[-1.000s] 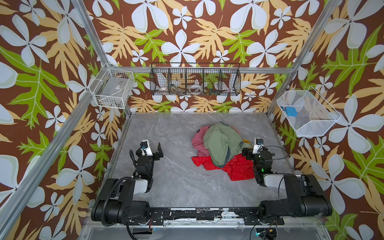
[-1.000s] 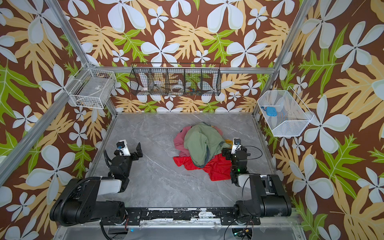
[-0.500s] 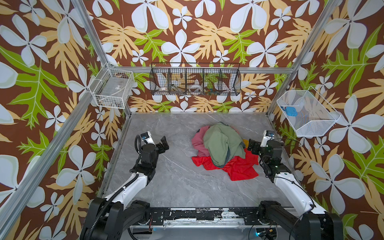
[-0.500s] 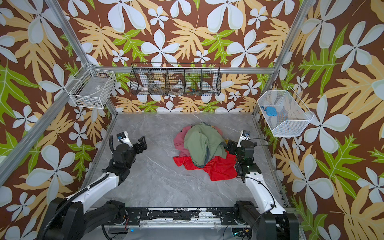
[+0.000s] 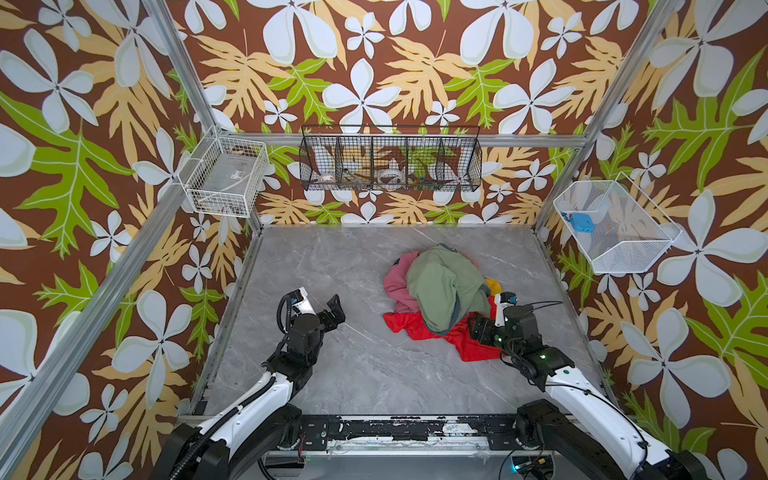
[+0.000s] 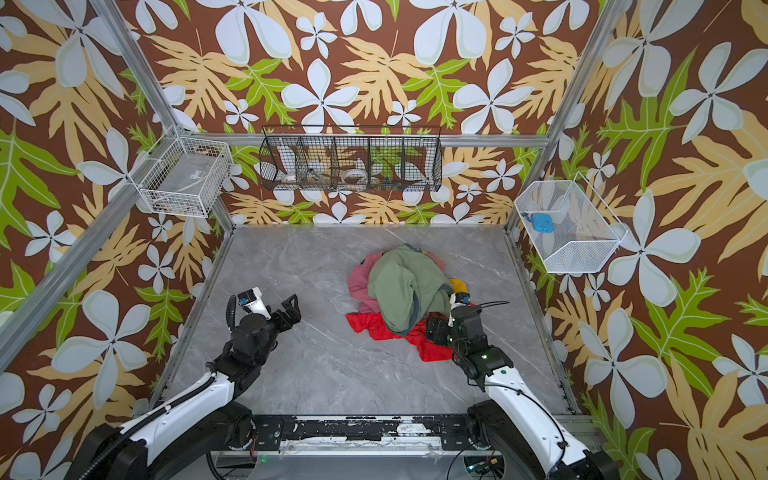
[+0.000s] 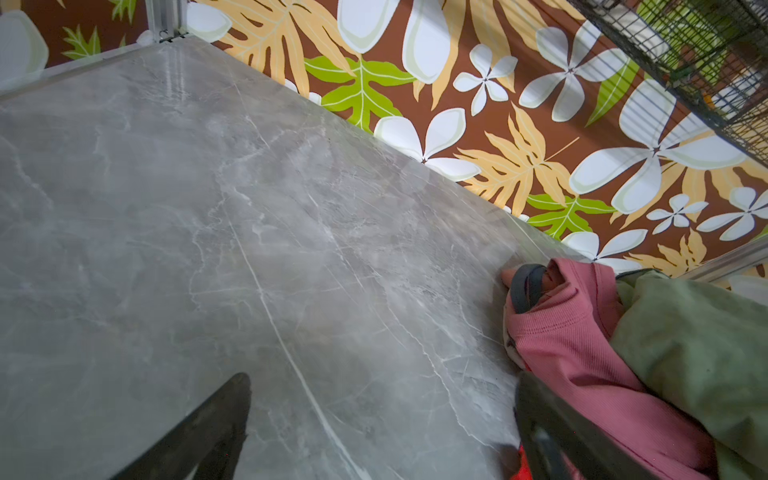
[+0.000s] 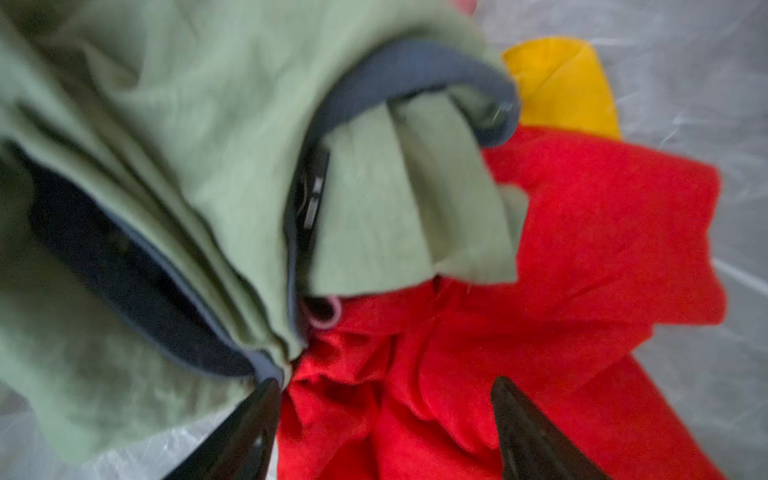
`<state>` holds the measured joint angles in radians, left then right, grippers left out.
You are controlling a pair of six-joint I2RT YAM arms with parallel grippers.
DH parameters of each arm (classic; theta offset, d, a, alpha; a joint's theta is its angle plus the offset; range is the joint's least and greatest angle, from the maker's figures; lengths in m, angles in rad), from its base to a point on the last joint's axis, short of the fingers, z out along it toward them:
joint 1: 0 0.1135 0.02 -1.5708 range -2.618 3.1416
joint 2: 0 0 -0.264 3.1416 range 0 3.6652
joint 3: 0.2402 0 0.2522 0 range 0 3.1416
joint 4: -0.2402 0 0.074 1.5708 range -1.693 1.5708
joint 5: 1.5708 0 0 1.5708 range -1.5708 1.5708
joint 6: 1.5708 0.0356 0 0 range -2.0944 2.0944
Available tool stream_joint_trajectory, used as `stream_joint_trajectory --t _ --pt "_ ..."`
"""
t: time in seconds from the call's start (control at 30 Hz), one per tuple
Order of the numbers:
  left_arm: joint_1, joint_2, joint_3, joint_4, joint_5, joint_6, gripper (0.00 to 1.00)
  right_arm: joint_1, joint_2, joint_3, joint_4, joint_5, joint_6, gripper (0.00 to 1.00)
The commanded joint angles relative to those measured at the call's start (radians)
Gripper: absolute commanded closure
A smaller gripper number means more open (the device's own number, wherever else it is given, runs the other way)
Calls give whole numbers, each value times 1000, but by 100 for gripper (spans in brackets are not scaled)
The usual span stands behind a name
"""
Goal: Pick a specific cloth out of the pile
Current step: 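Lower the right gripper into the red cloth under the green hoodie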
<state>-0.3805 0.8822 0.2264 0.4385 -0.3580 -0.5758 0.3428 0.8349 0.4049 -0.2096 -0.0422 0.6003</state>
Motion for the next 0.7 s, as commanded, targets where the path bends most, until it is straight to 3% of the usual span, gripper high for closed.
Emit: stream_joint_trajectory --t 0.0,0.3,0.67 --pt "-1 -47 -23 -23 -32 -17 0 45 -1 -27 -38 23 101 22" --pt "-3 -142 -38 -104 -33 -3 0 63 50 -51 -29 -63 111 27" --pt "-5 -137 -41 -109 1 -12 0 82 116 -66 107 -99 126 29"
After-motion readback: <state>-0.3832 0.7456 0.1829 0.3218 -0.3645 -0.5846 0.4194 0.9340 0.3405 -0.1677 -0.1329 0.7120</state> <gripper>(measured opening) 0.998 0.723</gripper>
